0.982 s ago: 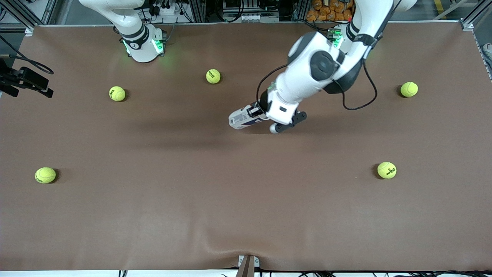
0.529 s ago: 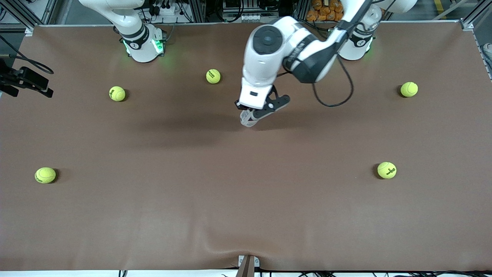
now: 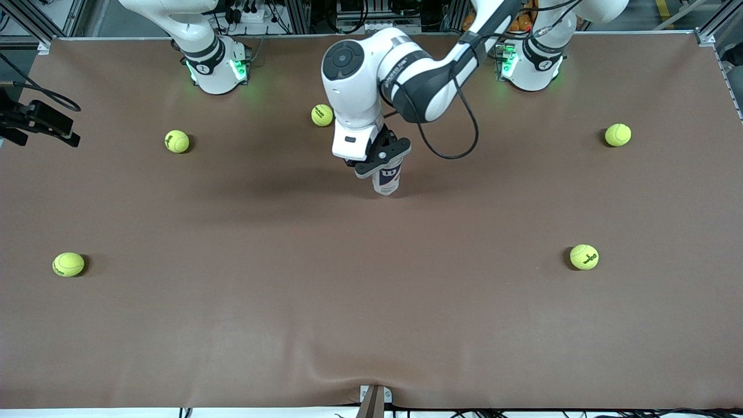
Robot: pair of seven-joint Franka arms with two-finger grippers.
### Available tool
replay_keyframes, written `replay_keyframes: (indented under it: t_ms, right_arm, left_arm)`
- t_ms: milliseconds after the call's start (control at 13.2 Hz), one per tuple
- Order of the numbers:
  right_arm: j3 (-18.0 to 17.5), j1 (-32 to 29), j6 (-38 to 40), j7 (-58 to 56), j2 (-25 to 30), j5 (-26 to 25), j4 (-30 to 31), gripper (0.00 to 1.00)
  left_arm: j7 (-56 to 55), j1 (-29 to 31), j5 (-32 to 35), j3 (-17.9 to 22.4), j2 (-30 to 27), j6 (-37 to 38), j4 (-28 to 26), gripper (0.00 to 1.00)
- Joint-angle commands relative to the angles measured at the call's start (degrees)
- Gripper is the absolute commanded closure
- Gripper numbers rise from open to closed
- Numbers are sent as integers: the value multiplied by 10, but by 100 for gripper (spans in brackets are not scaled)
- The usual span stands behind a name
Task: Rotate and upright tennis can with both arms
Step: 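Lower the upright can onto the table with the left gripper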
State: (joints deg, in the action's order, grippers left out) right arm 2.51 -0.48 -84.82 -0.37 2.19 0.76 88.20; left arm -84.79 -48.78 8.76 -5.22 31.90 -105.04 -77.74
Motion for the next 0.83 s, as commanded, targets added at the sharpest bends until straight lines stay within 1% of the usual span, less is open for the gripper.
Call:
replay_keyframes:
  t_ms: [0, 453, 755]
  right_arm:
    - [0, 2, 3, 0, 14, -2, 9, 0]
    - [0, 2, 2, 1, 14, -2, 9, 0]
    - [0, 2, 2, 0, 13, -2, 9, 0]
  left_arm:
    - [-28, -44, 13, 35, 43, 14, 61, 100]
    - [-36, -45, 13, 31, 58, 5, 58, 100]
    - [-41, -45, 10, 30, 68, -22, 58, 100]
